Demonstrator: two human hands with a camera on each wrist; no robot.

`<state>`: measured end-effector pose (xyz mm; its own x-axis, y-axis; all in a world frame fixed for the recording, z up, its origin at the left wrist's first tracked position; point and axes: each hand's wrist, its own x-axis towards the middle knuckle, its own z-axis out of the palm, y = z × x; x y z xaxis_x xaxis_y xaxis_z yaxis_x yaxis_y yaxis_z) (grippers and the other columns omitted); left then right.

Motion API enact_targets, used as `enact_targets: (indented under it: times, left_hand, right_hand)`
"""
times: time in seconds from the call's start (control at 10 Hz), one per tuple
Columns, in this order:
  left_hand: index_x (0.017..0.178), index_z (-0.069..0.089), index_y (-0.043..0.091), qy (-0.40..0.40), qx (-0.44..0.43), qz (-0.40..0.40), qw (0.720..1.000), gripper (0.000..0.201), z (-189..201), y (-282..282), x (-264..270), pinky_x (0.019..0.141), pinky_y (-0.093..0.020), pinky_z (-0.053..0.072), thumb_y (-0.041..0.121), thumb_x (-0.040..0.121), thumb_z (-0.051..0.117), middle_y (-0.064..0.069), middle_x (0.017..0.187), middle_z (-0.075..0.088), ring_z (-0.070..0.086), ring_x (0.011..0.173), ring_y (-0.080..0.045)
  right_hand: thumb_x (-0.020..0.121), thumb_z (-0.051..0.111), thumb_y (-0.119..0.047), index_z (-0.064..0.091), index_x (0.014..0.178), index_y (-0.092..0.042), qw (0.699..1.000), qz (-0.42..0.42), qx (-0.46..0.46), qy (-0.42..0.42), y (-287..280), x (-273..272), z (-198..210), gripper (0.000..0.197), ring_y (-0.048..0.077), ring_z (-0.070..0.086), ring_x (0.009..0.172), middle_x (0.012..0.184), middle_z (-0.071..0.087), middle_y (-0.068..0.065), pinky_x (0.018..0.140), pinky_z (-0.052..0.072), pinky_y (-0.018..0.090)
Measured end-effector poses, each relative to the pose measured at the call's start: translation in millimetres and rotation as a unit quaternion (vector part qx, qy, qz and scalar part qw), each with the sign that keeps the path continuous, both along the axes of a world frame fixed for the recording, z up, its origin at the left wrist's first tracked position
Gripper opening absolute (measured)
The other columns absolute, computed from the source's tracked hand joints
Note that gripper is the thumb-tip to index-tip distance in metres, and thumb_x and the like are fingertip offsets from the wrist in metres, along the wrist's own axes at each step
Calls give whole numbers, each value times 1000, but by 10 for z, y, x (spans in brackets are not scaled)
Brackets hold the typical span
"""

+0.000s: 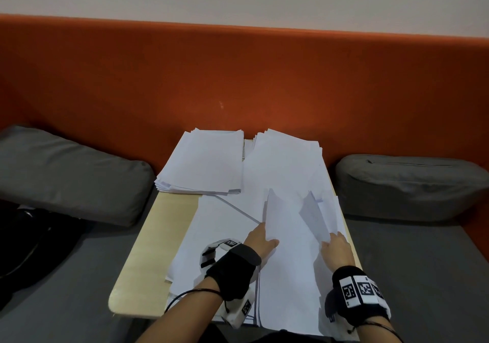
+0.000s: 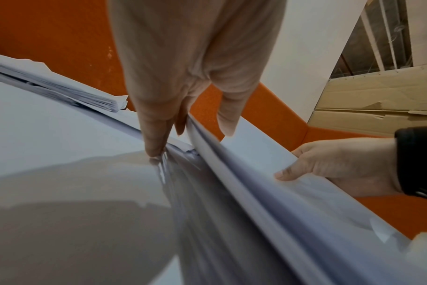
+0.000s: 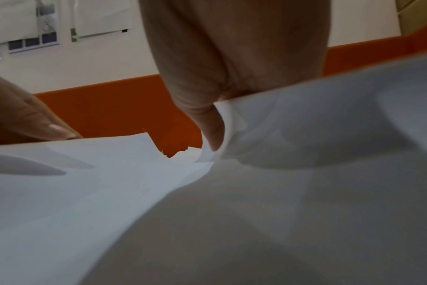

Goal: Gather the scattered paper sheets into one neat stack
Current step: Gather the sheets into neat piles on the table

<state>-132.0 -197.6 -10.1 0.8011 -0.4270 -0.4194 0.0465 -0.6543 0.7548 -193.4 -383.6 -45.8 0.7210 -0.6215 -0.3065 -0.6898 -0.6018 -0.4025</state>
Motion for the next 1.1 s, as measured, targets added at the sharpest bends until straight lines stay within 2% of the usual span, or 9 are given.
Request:
enact_targets:
  times: [0.2,0.4,0.6,0.7,0.8,0.9,1.0,1.1]
  left_hand:
    - [137,34,8,7,-10,1,1000,49,-14,12,-2,97,-22,35,20,93,51,-10,139,47,45,127,-24]
    - [137,34,8,7,-15,3,1000,49,-21,6,0,98,-22,35,19,93,51,-9,139,47,45,128,-23]
    - [137,34,8,-2,-14,-1,1000,48,-26,12,5,98,-21,34,20,93,51,-8,140,46,44,128,-23]
    - [137,34,8,2,-12,1,1000,49,-30,7,4,98,-22,35,20,93,51,-9,139,47,45,128,-23]
    - [138,32,8,6,-16,7,1000,51,-49,-1,12,99,-23,35,20,93,52,-10,139,47,45,128,-24]
    - [139,31,8,6,-11,7,1000,53,-67,-6,21,99,-23,35,20,93,52,-10,140,46,45,128,-24]
    - [140,29,8,11,-22,17,1000,55,-105,18,37,99,-23,36,22,93,53,-11,140,46,45,128,-24]
    - [139,27,5,18,-72,72,995,61,-159,62,85,99,-23,35,26,90,58,-11,139,45,44,129,-25]
  right_hand:
    - [90,42,-13,57,120,-6,998,-48,18,35,-67,-7,53,34,38,41,118,128,48,21,97,40,40]
    - [86,55,-23,61,112,-11,996,-72,51,26,-119,-36,102,29,39,47,114,124,53,20,100,41,45]
    - [88,53,-19,59,116,-10,994,-93,48,35,-111,-22,119,30,40,38,119,129,43,24,101,36,43]
    - [88,53,-20,59,116,-11,994,-98,49,29,-98,-12,133,30,41,41,117,129,43,24,101,37,43]
    - [86,54,-20,61,113,-11,994,-91,62,10,-96,-5,159,29,39,48,113,124,51,22,99,42,44]
    - [85,55,-14,61,110,-5,993,-71,88,-26,-70,7,186,27,36,56,107,115,61,19,90,48,38]
    - [88,55,-9,59,111,-1,994,-1,68,-87,32,-20,299,25,34,58,105,110,64,17,83,45,30]
    - [87,60,-6,61,105,-4,973,114,64,-192,121,-99,548,18,29,65,95,97,70,12,81,49,33]
